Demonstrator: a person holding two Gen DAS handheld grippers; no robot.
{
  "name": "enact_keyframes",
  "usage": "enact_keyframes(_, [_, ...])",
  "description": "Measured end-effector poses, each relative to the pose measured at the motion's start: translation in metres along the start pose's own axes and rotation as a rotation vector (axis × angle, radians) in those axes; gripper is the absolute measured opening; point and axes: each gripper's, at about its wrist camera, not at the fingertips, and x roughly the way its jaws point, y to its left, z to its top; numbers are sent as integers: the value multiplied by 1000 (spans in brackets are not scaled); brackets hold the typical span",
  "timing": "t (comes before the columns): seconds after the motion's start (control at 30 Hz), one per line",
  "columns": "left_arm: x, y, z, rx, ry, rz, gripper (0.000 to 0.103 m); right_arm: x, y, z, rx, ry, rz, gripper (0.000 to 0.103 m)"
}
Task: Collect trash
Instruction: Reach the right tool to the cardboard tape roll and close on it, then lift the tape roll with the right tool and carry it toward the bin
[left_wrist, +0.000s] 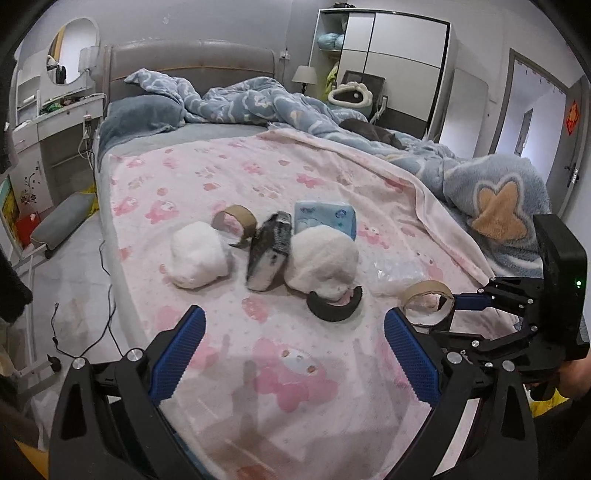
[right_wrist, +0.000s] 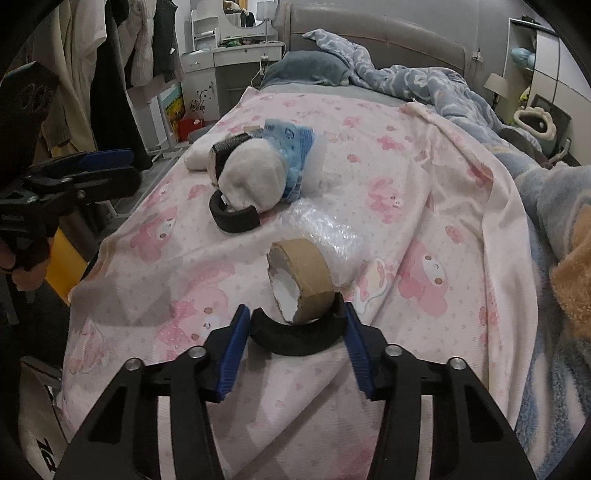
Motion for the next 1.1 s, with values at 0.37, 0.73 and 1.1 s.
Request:
enact_keyframes(0.37, [30,-21,0,16,36,-13,94,-19,-16,-6,38,-49,14,48])
enact_keyframes(0.73, [61,-30,-2,20,88,19,77,-42,-35,-7,118,-131,33,48])
enact_keyframes(1.1, [75,-34,-1,19,125,27,50,-51,-39,4,164,-185,61,48])
